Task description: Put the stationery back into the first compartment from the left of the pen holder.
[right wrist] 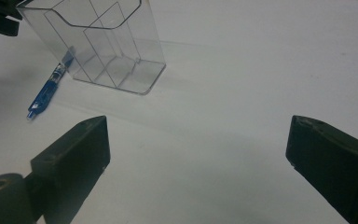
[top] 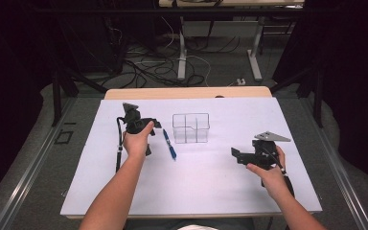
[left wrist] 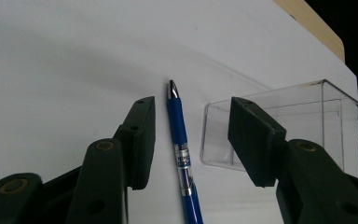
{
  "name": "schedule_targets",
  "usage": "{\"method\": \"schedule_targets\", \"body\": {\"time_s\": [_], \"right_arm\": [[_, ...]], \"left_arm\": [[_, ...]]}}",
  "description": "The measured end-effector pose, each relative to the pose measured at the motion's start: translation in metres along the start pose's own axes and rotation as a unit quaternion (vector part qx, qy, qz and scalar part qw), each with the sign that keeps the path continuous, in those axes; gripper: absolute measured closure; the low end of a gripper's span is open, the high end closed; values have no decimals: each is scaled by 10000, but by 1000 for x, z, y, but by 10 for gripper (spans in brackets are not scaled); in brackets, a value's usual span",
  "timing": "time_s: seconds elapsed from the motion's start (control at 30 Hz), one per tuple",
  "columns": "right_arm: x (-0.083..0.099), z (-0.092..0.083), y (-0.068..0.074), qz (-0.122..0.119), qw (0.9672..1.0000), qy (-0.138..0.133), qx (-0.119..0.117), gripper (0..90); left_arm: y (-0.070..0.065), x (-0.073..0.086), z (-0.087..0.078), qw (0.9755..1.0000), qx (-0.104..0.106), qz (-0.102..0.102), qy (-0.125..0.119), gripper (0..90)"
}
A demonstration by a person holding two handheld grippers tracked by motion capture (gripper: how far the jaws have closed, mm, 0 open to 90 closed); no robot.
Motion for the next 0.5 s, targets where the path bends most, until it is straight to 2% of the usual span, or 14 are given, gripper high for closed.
{"method": "schedule_targets", "body": {"time_s": [0.2,0.47,0.5], "right_arm": [[1,1,0,8,10000,6,-8,68],[1,1,1,36,10000,38,-38,72],[2,1,1,37,10000,39,-38,73]], "left_arm": [[4,5,12,9996,-76,-139,227,524],[8,6,23,9992,-148,-302,235,554],[8,7,24,9991,-101,-316,269,560]]}}
Point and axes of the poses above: each handheld gripper's, and its own axes: z roughly forward along the jaws, x roughly out of its underside, y roughly to its left, the point moved 8 cm from there along z, roughly forward along the jaws, and after that the axes turned 11 degrees about x, right-handed, at the moved point
